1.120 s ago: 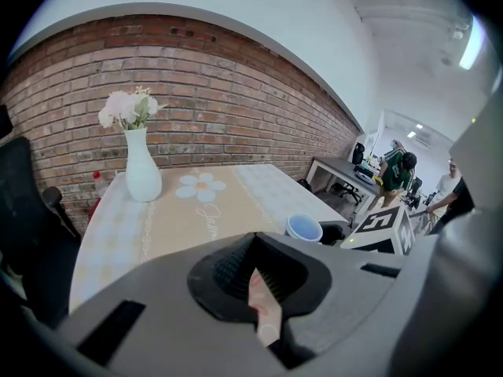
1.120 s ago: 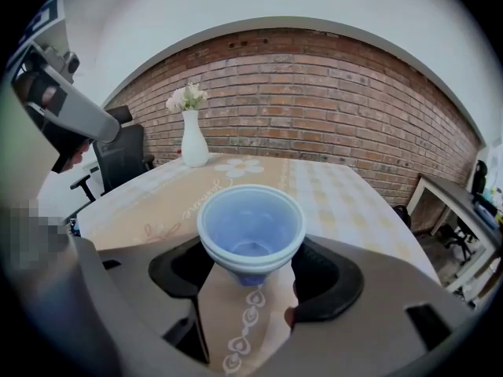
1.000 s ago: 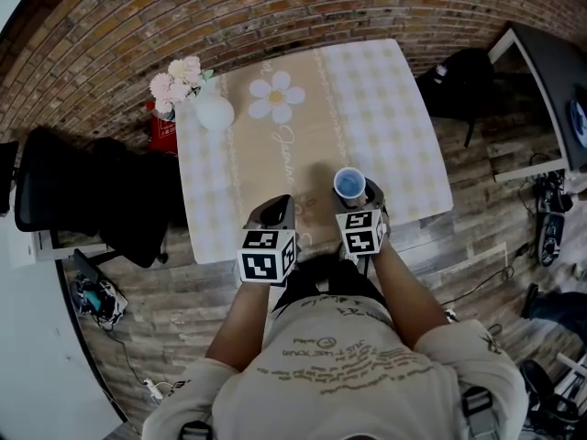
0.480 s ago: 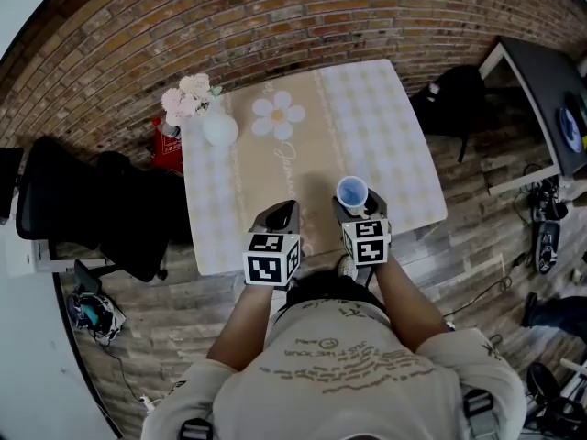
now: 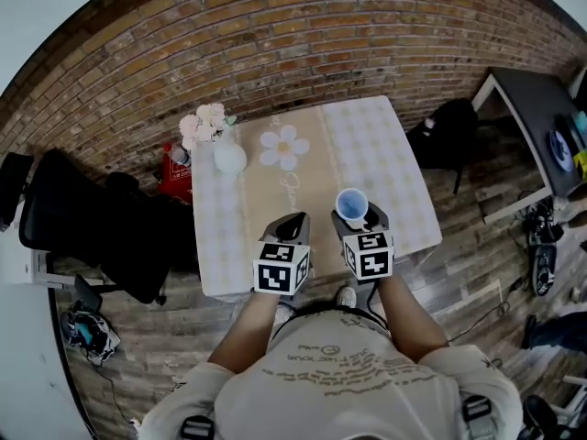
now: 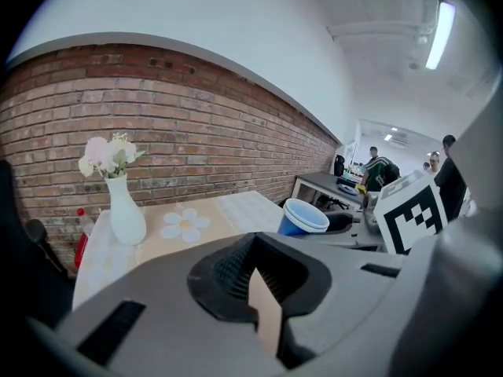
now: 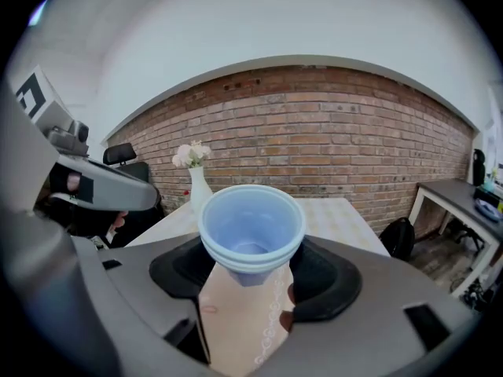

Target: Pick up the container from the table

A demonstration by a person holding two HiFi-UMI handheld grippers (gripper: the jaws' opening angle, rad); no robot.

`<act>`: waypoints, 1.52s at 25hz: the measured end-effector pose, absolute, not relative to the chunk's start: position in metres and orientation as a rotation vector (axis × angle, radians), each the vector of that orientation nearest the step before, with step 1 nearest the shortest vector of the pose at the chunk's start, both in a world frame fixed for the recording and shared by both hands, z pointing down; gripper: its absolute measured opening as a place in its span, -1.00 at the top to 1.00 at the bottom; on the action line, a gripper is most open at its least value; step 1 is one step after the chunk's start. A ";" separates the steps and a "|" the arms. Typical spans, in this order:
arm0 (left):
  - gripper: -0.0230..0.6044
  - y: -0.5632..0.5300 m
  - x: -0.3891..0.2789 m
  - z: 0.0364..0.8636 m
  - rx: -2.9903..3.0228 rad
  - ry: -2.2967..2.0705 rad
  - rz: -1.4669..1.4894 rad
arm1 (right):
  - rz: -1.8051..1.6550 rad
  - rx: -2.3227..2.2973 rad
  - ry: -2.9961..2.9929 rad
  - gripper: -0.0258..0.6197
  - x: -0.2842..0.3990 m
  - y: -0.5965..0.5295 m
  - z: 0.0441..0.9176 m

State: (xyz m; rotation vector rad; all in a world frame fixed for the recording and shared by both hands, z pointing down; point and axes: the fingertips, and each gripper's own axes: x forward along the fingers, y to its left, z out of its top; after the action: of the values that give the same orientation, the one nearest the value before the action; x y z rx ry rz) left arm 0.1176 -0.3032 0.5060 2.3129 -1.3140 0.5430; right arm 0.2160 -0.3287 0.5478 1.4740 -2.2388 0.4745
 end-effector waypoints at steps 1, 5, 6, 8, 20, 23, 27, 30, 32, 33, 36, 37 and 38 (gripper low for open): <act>0.92 -0.304 0.119 0.502 2.325 -1.314 0.538 | 0.456 1.487 -2.244 0.00 0.215 -0.331 0.539; 0.92 -0.305 0.120 0.483 2.372 -1.321 0.507 | 0.379 1.539 -2.266 0.01 0.211 -0.334 0.500; 0.92 -0.305 0.120 0.478 2.382 -1.324 0.498 | 0.363 1.551 -2.274 0.01 0.210 -0.334 0.489; 0.92 -0.305 0.119 0.470 2.396 -1.331 0.480 | 0.341 1.572 -2.292 0.01 0.209 -0.333 0.468; 0.92 -0.304 0.100 0.446 2.413 -1.395 0.395 | 0.268 1.569 -2.352 0.02 0.193 -0.325 0.431; 0.92 -0.303 0.094 0.446 2.408 -1.411 0.386 | 0.270 1.570 -2.343 0.02 0.190 -0.324 0.433; 0.92 -0.302 0.089 0.447 2.403 -1.417 0.387 | 0.276 1.575 -2.338 0.02 0.189 -0.324 0.434; 0.92 -0.301 0.088 0.448 2.401 -1.412 0.392 | 0.283 1.574 -2.343 0.02 0.186 -0.323 0.436; 0.92 -0.301 0.087 0.449 2.402 -1.408 0.397 | 0.284 1.573 -2.343 0.02 0.184 -0.323 0.437; 0.92 -0.302 0.086 0.449 2.402 -1.406 0.400 | 0.284 1.573 -2.342 0.02 0.183 -0.324 0.437; 0.92 -0.303 0.084 0.450 2.398 -1.403 0.404 | 0.284 1.572 -2.337 0.02 0.182 -0.325 0.438; 0.92 -0.303 0.084 0.451 2.396 -1.403 0.403 | 0.281 1.572 -2.337 0.02 0.182 -0.325 0.439; 0.92 -0.303 0.083 0.451 2.396 -1.404 0.403 | 0.277 1.572 -2.337 0.02 0.182 -0.325 0.440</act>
State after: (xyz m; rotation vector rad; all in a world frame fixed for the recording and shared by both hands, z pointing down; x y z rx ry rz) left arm 0.0834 -0.3033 0.4514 2.3960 -1.4036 0.4028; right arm 0.1817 -0.3254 0.4396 1.5718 -2.3371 0.2766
